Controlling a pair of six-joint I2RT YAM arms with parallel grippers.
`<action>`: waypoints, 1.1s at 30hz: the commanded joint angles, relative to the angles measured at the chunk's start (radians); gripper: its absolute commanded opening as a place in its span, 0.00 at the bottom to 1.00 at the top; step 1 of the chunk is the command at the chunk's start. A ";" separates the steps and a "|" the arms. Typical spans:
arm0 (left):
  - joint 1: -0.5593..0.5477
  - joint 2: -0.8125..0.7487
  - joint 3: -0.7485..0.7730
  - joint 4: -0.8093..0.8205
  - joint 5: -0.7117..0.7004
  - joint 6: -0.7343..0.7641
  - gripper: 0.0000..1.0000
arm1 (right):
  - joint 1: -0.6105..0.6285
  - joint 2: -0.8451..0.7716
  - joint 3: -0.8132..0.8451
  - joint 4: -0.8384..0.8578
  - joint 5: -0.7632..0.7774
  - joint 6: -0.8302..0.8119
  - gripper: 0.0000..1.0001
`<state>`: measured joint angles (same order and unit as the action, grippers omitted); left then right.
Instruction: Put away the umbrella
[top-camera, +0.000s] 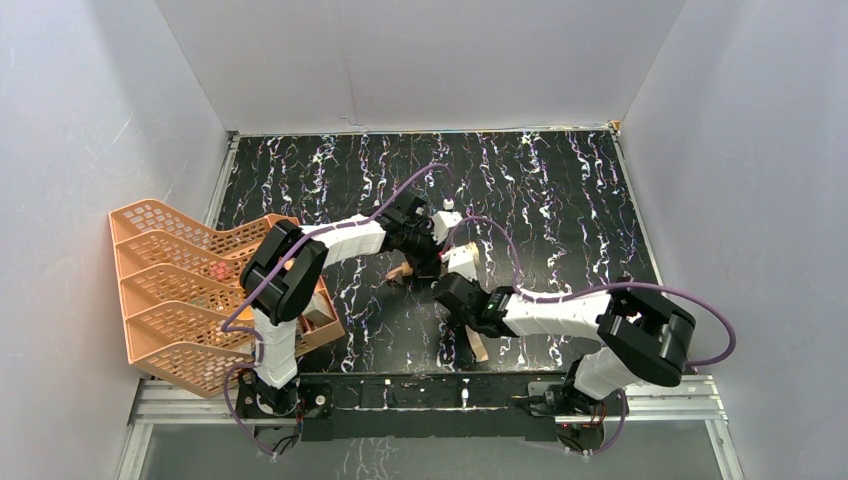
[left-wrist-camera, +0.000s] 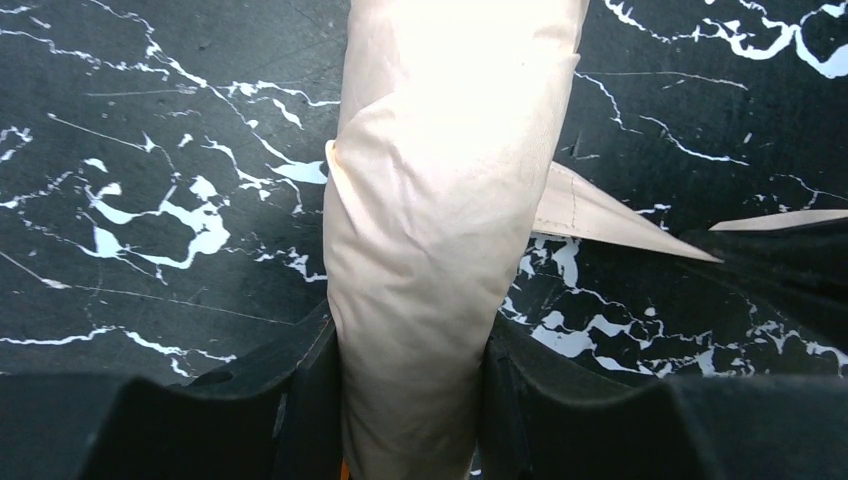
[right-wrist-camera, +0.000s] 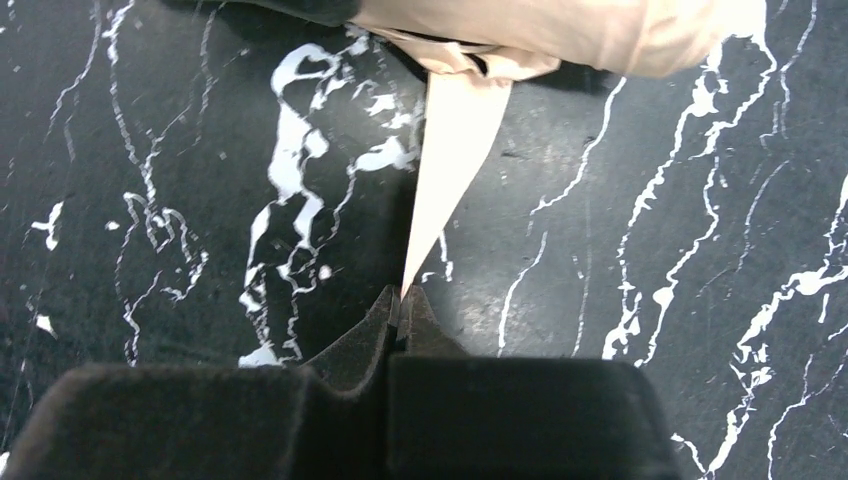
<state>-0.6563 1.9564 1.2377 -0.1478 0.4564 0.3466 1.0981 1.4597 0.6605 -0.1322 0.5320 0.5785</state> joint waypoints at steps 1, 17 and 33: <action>0.018 0.083 -0.029 -0.157 -0.190 -0.036 0.00 | 0.107 0.040 0.047 -0.113 -0.089 -0.002 0.00; -0.041 0.003 -0.188 -0.031 -0.231 0.057 0.00 | 0.185 -0.130 0.020 -0.148 -0.048 0.026 0.48; -0.134 -0.091 -0.388 0.184 -0.331 0.250 0.00 | -0.555 -0.432 -0.117 0.216 -0.457 -0.422 0.64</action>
<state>-0.7521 1.8187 0.9737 0.1444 0.2871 0.4637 0.6315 0.9615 0.5591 -0.2569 0.3164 0.4480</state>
